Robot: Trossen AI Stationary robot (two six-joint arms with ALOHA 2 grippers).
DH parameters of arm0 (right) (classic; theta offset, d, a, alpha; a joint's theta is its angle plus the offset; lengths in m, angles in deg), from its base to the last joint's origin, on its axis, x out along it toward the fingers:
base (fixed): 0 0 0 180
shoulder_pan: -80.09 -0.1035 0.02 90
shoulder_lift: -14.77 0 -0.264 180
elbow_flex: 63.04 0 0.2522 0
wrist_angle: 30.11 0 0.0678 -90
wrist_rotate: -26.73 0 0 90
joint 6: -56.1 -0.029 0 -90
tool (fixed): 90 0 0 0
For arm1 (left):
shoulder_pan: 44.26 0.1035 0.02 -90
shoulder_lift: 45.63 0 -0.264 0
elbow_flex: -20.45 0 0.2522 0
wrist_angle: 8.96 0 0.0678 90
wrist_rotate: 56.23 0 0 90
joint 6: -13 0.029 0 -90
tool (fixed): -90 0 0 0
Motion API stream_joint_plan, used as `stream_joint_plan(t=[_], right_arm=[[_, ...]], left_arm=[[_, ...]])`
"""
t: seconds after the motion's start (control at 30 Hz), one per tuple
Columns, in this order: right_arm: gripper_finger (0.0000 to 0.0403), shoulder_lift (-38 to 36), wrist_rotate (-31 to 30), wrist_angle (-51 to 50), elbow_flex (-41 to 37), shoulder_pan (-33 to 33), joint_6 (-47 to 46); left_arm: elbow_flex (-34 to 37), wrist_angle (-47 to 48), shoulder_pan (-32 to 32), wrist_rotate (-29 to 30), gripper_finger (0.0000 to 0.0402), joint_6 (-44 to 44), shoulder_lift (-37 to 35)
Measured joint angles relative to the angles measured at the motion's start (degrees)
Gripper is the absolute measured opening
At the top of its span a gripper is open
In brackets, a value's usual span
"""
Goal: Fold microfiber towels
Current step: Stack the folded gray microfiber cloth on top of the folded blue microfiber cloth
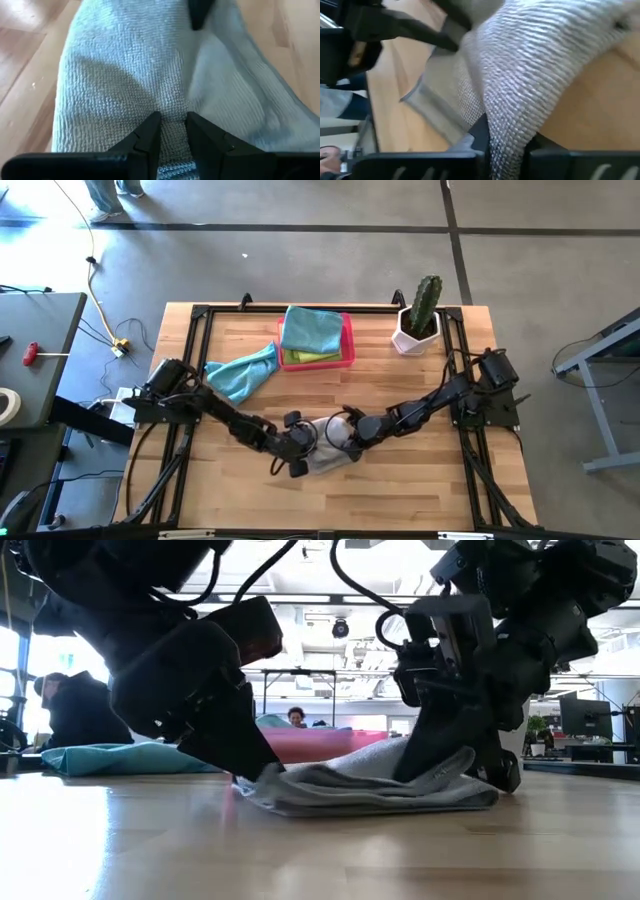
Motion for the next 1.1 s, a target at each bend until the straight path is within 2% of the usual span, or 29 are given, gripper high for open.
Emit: stream_joint_plan(t=[0.07, 0.33, 0.47, 0.63, 0.77, 0.93, 1.1], right_arm=[[0.0007, -0.6, -0.2, -0.8, -0.1, 0.2, 1.4], [0.0002, -0.9, 0.1, -4.1, 0.1, 2.2, 6.7], [0.0001, -0.8, 0.6, -11.1, 4.7, 3.6, 14.3], [0.0001, -0.7, -1.0, -31.8, 16.3, 5.4, 31.0], [0.0001, -0.7, -6.5, -44.0, 24.2, 6.6, 49.3], [0.0000, -0.9, -12.1, -46.2, 28.4, 9.6, 69.7], [0.0000, -0.9, -17.3, -45.0, 28.9, 14.9, 83.2]], left_arm=[[0.0, 0.2, -0.5, -0.2, 0.0087, 0.0, -0.5], [0.0, 1.1, -3.9, -1.0, 0.0087, -0.7, -6.1], [0.0, 1.8, -6.3, -1.2, 0.0087, -1.5, -9.9], [0.0, 2.5, -9.1, 0.0, 0.0087, -1.5, -14.1], [0.0, 3.7, -11.3, 2.6, 0.0087, -1.5, -16.7], [0.0, 4.9, -14.1, 6.5, 0.0087, -1.5, -19.3], [-0.1, 5.7, -16.3, 9.8, 0.0087, -1.5, -21.1]])
